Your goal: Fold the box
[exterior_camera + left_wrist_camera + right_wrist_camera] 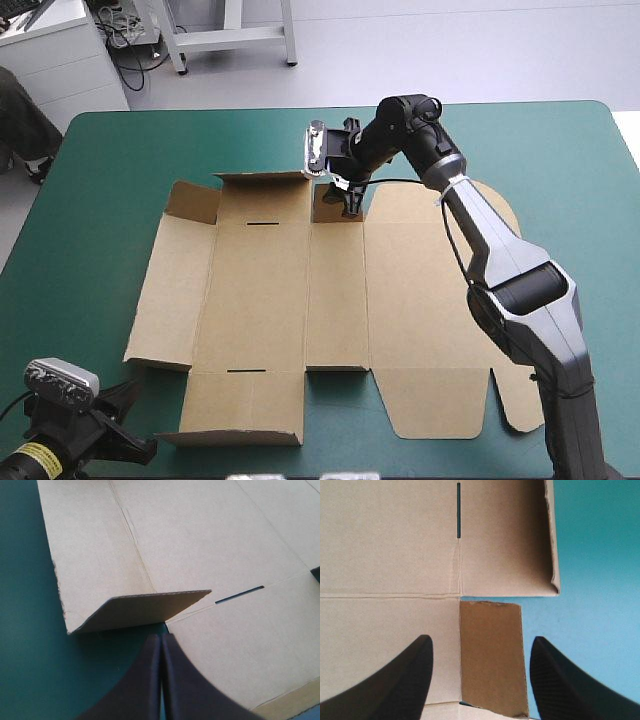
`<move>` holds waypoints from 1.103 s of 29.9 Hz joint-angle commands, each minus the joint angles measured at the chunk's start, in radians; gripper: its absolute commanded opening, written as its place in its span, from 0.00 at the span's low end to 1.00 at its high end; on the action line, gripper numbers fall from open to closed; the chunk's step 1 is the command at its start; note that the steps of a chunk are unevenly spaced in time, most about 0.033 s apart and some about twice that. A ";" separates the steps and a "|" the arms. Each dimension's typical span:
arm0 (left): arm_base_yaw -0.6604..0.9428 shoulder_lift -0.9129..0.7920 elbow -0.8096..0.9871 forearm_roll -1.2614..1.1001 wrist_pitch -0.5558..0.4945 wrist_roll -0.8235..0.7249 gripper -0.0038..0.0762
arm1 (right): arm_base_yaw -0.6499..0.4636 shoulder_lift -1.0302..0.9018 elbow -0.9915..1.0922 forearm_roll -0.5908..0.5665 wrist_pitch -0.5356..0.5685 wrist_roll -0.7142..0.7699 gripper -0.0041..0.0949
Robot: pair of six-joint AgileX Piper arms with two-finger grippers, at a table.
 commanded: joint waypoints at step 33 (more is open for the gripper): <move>-0.005 0.016 -0.029 -0.002 -0.061 -0.011 0.01 | -0.292 -0.530 0.467 -0.236 0.010 0.874 0.02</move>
